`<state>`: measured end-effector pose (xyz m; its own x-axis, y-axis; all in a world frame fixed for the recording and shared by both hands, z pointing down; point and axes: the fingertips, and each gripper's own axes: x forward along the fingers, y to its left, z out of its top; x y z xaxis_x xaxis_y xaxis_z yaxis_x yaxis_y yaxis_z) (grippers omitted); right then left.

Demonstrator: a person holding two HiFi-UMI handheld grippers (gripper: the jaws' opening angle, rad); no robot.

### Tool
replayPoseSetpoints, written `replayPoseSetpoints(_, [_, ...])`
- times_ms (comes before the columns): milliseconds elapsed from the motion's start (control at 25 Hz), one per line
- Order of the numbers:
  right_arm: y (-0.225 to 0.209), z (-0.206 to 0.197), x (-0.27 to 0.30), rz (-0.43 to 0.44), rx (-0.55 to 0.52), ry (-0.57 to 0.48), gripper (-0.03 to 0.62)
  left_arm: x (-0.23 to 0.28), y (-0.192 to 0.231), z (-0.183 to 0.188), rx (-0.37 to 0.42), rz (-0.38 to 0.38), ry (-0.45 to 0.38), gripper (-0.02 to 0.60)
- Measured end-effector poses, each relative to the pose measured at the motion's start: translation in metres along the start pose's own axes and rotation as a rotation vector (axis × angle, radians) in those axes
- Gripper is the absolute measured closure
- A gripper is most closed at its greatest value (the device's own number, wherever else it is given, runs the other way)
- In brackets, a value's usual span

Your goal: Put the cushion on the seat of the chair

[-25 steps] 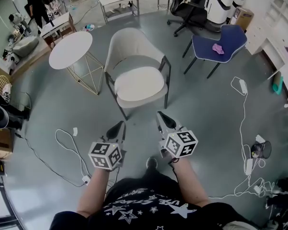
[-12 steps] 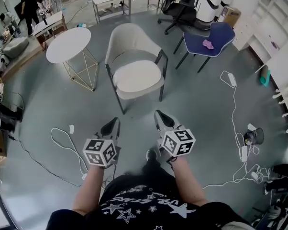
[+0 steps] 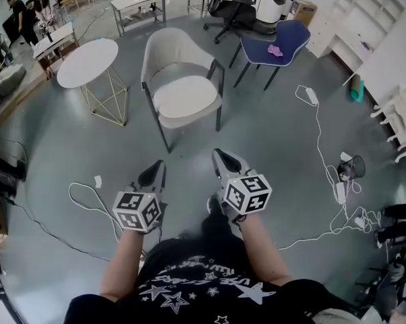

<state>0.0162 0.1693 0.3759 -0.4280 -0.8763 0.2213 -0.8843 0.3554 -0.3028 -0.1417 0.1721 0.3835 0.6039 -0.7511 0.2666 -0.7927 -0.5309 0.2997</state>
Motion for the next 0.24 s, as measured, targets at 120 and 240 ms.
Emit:
replayPoseSetpoints(120, [0.011, -0.007, -0.009, -0.005, -0.002, 0.001, 0.591, -0.012, -0.002, -0.005, 0.003, -0.012, 0.006, 0.574])
replayPoseSetpoints(240, [0.020, -0.011, -0.019, -0.005, -0.006, -0.003, 0.591, -0.021, -0.007, -0.006, 0.010, -0.021, 0.000, 0.574])
